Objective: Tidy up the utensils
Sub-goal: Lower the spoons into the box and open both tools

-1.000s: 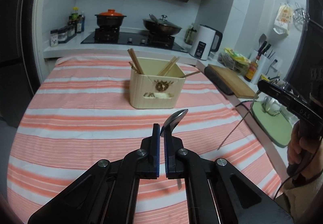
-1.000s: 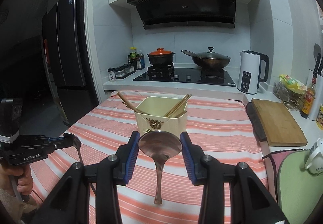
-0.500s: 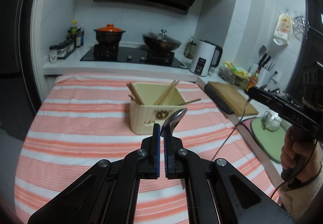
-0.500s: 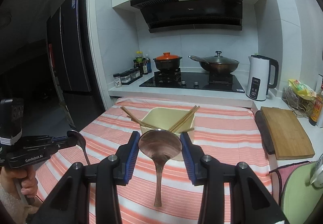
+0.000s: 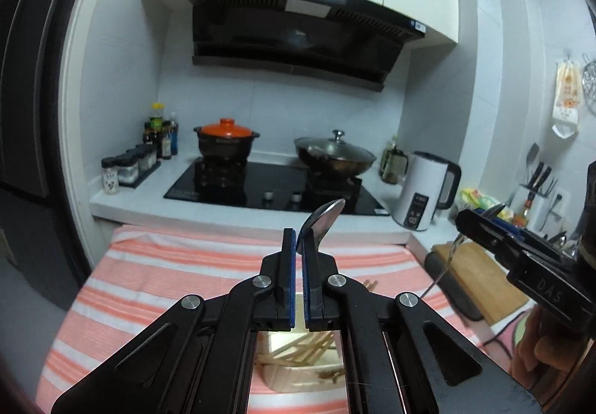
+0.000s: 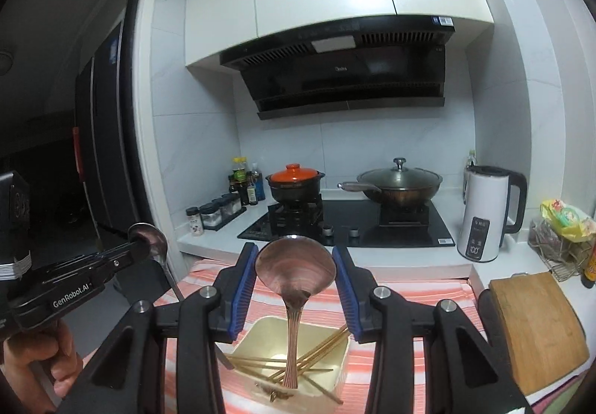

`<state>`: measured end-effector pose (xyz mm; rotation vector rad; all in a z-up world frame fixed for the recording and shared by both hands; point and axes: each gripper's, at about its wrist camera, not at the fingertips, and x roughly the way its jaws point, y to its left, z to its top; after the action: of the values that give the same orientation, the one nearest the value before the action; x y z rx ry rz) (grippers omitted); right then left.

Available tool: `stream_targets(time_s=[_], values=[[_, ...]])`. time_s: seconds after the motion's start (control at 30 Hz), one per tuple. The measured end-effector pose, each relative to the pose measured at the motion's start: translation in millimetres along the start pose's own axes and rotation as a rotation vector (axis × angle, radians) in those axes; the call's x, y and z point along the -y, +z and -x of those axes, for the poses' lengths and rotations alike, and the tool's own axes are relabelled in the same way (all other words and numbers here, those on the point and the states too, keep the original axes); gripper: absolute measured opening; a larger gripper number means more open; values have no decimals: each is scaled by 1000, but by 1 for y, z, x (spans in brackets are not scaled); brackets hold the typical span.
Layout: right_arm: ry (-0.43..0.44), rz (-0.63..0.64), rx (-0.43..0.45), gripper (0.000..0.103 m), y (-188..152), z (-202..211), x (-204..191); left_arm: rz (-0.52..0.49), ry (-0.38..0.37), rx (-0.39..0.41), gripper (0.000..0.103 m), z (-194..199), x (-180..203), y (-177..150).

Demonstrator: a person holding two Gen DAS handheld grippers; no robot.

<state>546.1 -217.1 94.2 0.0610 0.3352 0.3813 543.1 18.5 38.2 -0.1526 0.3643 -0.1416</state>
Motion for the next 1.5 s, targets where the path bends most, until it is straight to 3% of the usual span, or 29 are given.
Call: stream_targets(time_s=[0.1, 0.23, 0.33, 0.47, 0.63, 0.77, 0.87, 1.0, 1.23, 1.27, 1.33, 1.37, 1.4, 1.5], values=[[-12, -16, -75, 42, -20, -38, 9, 15, 1, -79, 0, -35, -4, -24], [-5, -59, -262, 42, -51, -82, 22, 26, -2, -173, 0, -62, -7, -51], [-12, -62, -345, 42, -70, -98, 27, 1, 11, -205, 2, -77, -2, -63], [-26, -78, -377, 42, -84, -104, 30, 26, -2, -210, 1, -85, 0, -62], [-22, -96, -309, 41, -73, -84, 31, 61, -51, -127, 1, -58, 3, -29], [-17, -69, -272, 42, -54, -81, 29, 0, -12, -19, 1, -47, 14, -1], [-21, -79, -267, 42, -44, -82, 31, -6, 14, 14, 1, -60, 16, 3], [-15, -57, -313, 42, -46, -92, 27, 14, 47, -10, 1, -87, 12, -15], [-19, -72, -448, 42, -74, -118, 29, 61, 17, -194, 4, -107, 2, -56], [-13, -78, -465, 42, -77, -121, 30, 65, 11, -217, 13, -107, 1, -58], [-10, -101, -464, 43, -78, -119, 32, 74, 2, -238, 47, -97, -2, -58], [-6, -111, -443, 49, -75, -112, 33, 74, 11, -229, 74, -88, -3, -58], [-2, -115, -420, 58, -72, -105, 33, 71, 23, -209, 89, -75, -4, -57], [-4, -97, -336, 67, -54, -66, 29, 51, 44, -179, 102, -31, -4, -53]])
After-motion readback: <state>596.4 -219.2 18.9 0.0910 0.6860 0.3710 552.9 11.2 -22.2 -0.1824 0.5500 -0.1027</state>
